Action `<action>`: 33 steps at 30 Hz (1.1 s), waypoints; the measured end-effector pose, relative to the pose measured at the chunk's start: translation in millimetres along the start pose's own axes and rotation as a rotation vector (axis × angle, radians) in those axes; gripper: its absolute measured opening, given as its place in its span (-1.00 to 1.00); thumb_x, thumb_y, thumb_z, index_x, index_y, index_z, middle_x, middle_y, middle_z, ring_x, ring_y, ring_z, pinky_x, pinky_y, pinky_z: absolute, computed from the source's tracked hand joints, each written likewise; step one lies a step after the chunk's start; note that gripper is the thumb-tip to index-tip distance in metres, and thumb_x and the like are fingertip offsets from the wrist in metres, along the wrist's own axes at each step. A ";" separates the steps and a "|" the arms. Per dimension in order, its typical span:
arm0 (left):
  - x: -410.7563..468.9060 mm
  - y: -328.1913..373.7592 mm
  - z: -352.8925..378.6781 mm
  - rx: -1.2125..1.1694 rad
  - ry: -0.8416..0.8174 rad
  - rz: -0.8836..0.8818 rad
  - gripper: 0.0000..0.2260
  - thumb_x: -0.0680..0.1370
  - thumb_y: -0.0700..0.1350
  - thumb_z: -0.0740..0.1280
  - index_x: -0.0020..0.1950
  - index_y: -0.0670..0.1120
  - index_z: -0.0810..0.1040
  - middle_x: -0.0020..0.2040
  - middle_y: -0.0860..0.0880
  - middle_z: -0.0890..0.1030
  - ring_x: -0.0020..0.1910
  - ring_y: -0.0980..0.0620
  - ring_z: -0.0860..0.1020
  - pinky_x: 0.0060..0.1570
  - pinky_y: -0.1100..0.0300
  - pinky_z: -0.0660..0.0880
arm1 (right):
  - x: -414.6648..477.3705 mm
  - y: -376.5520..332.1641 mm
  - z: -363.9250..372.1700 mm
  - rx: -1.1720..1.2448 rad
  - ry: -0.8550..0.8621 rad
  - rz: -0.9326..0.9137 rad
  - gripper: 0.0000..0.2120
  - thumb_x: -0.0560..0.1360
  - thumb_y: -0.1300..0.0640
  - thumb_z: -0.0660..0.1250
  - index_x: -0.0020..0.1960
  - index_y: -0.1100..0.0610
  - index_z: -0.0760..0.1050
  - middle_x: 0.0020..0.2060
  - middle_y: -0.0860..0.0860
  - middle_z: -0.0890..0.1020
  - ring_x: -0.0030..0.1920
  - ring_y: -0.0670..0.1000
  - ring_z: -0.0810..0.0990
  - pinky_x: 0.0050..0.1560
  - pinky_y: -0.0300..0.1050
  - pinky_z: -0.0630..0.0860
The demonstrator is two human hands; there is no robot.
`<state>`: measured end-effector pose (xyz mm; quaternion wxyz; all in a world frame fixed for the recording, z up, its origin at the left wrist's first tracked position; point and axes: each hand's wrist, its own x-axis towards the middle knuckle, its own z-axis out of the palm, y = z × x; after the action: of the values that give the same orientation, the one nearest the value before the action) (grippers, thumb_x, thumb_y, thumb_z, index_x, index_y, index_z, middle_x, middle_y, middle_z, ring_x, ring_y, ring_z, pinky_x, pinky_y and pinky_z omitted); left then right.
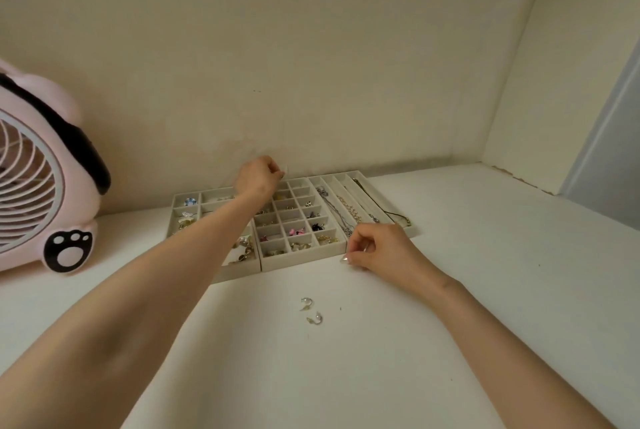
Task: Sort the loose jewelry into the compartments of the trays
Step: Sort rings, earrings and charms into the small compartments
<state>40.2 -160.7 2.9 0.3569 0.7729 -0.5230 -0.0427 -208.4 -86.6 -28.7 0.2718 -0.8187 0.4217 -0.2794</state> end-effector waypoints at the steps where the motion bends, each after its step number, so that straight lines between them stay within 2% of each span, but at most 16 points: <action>1: 2.5 -0.5 1.3 0.032 -0.011 -0.010 -0.83 0.55 -0.04 0.31 0.04 -0.10 0.57 0.03 -0.09 0.62 0.03 -0.09 0.56 0.00 0.04 0.51 | 0.1 -0.5 -0.4 -0.002 0.000 -0.003 -0.80 0.36 0.20 0.49 -0.31 0.01 0.50 -0.39 -0.14 0.54 -0.39 -0.22 0.45 -0.25 -0.32 0.39; 5: 5.7 -3.7 2.6 0.069 -0.048 -0.020 -0.80 0.55 -0.02 0.31 0.07 -0.11 0.57 0.05 -0.10 0.62 0.04 -0.10 0.56 0.01 0.05 0.51 | 0.3 -2.8 -1.8 -0.004 0.008 0.001 -0.79 0.37 0.21 0.49 -0.31 0.00 0.49 -0.39 -0.15 0.53 -0.39 -0.20 0.43 -0.24 -0.31 0.40; 9: -3.8 -8.4 -4.7 0.042 -0.041 0.001 -0.80 0.57 -0.04 0.28 0.09 -0.12 0.55 0.06 -0.10 0.61 0.04 -0.08 0.55 -0.02 0.06 0.49 | -1.0 -3.3 0.2 -0.008 0.040 0.001 -0.78 0.37 0.19 0.49 -0.32 -0.03 0.49 -0.37 -0.14 0.55 -0.36 -0.19 0.44 -0.17 -0.18 0.45; 12: -18.7 -17.1 -13.1 -0.001 -0.033 0.034 -0.80 0.57 -0.04 0.28 0.10 -0.12 0.54 0.04 -0.09 0.61 0.00 -0.05 0.55 -0.03 0.07 0.52 | -1.2 -4.7 3.9 0.015 0.082 0.008 -0.76 0.37 0.19 0.49 -0.33 -0.05 0.49 -0.39 -0.16 0.54 -0.39 -0.22 0.45 -0.21 -0.24 0.43; 16: -42.3 -30.8 -24.2 -0.017 -0.028 0.062 -0.83 0.57 -0.06 0.28 0.09 -0.11 0.54 0.00 -0.04 0.58 -0.03 -0.01 0.52 -0.07 0.09 0.49 | 0.9 -13.4 9.2 0.056 0.138 0.012 -0.78 0.37 0.18 0.48 -0.33 -0.04 0.49 -0.39 -0.16 0.55 -0.38 -0.19 0.46 -0.18 -0.18 0.47; 21: -62.1 -46.9 -32.0 -0.038 0.000 0.066 -0.86 0.55 -0.04 0.30 0.04 -0.08 0.55 -0.07 -0.03 0.60 -0.06 -0.04 0.53 -0.08 0.07 0.50 | 13.3 -37.9 15.6 0.050 0.129 -0.030 -0.80 0.37 0.18 0.47 -0.33 -0.02 0.50 -0.38 -0.16 0.56 -0.39 -0.25 0.45 -0.20 -0.19 0.42; 26: -76.9 -52.1 -34.3 -0.061 0.034 0.072 -0.88 0.54 -0.05 0.30 0.01 -0.06 0.57 -0.09 -0.01 0.60 -0.08 -0.02 0.54 -0.10 0.08 0.50 | 65.3 -63.2 22.3 -0.040 0.080 -0.024 -0.83 0.40 0.11 0.45 -0.30 -0.01 0.50 -0.30 -0.11 0.60 -0.21 -0.09 0.54 -0.10 -0.09 0.48; 31: -86.4 -58.1 -36.7 -0.077 0.048 0.055 -0.90 0.54 -0.07 0.30 -0.02 -0.06 0.56 -0.09 0.00 0.60 -0.10 -0.02 0.52 -0.19 0.15 0.40 | 143.5 -70.3 47.5 -0.075 0.079 0.095 -0.92 0.41 0.10 0.45 -0.18 0.07 0.57 -0.12 0.00 0.66 -0.05 0.01 0.61 0.06 0.01 0.56; 33: -86.9 -60.1 -37.9 -0.075 0.044 0.041 -0.91 0.55 -0.07 0.29 -0.02 -0.05 0.56 -0.09 0.00 0.60 -0.09 -0.03 0.53 -0.20 0.16 0.38 | 164.7 -68.6 58.0 -0.101 0.079 0.148 -0.94 0.42 0.11 0.43 -0.13 0.09 0.60 -0.08 0.02 0.67 -0.02 0.04 0.62 0.06 -0.02 0.56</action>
<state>64.6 -56.6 -31.5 0.3980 0.7487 -0.5287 -0.0378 -51.2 -179.1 15.2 0.2334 -0.7863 0.5048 -0.2691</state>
